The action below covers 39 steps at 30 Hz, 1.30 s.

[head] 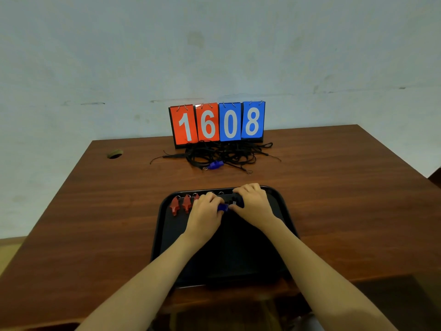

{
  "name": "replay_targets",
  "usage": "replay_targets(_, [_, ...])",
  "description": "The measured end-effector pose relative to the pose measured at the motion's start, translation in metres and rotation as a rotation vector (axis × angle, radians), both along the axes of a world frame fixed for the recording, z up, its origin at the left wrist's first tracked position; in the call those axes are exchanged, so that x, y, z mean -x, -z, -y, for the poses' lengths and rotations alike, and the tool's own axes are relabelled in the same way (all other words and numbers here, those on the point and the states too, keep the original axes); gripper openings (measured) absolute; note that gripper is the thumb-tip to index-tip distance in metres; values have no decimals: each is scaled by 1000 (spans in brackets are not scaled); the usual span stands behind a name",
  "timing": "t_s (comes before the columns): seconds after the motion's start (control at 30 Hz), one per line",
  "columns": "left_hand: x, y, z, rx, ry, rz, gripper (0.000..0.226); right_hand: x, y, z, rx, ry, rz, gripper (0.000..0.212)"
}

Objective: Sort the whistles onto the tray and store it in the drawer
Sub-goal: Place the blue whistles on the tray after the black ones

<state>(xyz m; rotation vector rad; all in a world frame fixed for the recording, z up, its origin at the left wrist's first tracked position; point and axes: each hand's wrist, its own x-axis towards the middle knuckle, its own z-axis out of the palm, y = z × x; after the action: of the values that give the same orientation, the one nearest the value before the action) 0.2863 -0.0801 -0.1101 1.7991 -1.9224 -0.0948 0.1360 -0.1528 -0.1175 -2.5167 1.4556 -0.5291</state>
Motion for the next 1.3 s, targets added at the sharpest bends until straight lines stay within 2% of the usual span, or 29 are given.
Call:
replay_targets(0.2, [-2,1,-3,-1,-14,-15,28,-7,0,-1,-73,11,-104,45])
replay_targets(0.4, [-4,0,-2,-4,-23,-50,30,-6,-4,-4,-157,30,-99,46])
replay_targets(0.57, [1,-5,2,5,8,-141,32,4,-13,-9,-88,-15,62,47])
replay_targets(0.67, [11,-11,4,37,55,-274,32,18,-16,-11,-32,-134,150,45])
replay_targets(0.73, [19,-15,6,68,101,-323,30,27,-21,-13,-78,-197,147,42])
replay_targets(0.83, [31,-17,12,61,155,-347,32,40,-35,-15,-241,-133,144,40])
replay_targets(0.9, [39,-18,17,50,163,-364,39,48,-42,-14,-256,-77,175,38])
replay_targets(1.0, [44,-16,23,31,108,-240,51,59,-45,-9,-208,96,222,34])
replay_targets(1.1, [38,-8,27,-43,46,-35,43,67,-38,-3,-209,267,262,35])
replay_targets(1.3, [28,4,31,-124,41,186,42,59,-10,-4,-272,379,201,43])
